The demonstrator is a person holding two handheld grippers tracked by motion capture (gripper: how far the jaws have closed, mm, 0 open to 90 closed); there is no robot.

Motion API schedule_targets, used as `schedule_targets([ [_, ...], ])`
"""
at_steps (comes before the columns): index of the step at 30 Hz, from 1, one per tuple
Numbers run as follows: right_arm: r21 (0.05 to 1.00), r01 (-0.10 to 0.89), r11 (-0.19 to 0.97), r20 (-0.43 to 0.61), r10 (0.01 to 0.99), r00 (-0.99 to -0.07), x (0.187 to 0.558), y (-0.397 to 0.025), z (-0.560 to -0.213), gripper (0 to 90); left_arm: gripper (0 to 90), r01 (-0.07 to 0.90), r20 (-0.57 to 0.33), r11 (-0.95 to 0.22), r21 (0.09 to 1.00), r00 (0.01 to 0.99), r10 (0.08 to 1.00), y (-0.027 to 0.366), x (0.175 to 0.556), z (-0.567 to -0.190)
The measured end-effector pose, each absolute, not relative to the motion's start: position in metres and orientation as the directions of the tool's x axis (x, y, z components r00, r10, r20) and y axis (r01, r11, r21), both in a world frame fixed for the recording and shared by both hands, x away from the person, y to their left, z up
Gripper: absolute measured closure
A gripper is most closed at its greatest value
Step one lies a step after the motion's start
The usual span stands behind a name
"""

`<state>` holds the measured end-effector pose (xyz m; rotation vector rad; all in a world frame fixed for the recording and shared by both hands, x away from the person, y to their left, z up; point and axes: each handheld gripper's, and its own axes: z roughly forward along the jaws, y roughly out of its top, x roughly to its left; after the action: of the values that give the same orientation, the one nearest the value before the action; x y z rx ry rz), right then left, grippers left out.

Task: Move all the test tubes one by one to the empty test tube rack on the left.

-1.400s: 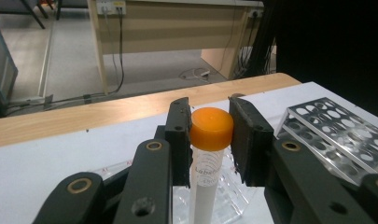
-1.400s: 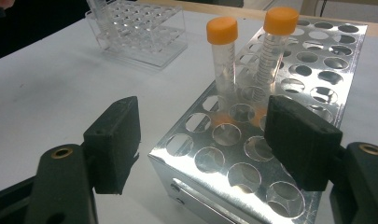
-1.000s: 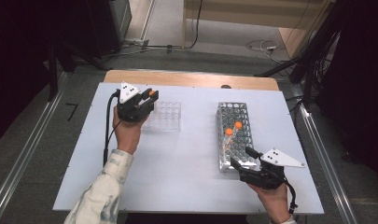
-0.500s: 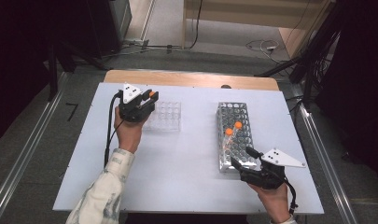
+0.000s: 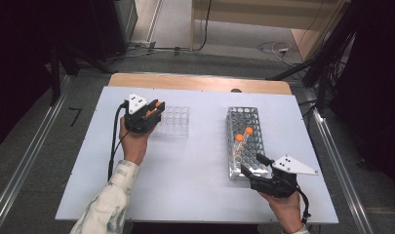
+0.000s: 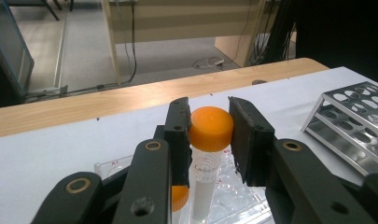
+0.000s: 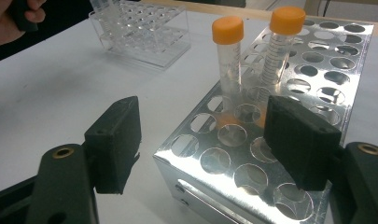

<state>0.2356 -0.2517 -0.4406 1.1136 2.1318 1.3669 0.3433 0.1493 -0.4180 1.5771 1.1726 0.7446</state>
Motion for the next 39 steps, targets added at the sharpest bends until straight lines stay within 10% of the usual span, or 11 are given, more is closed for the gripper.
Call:
schedule_targets([
  [23, 0.880, 0.421, 0.222, 0.101, 0.777, -0.621, 0.236, -0.248, -0.442, 26.8, 24.6, 0.344, -0.120, -0.007, 0.939, 0.348, 0.930, 0.151, 0.324, -0.409],
  [39, 0.875, 0.397, 0.279, 0.005, 0.813, -0.583, 0.265, -0.228, -0.443, 36.9, 12.9, 0.336, -0.132, -0.016, 0.942, 0.413, 0.901, 0.153, 0.266, -0.416],
])
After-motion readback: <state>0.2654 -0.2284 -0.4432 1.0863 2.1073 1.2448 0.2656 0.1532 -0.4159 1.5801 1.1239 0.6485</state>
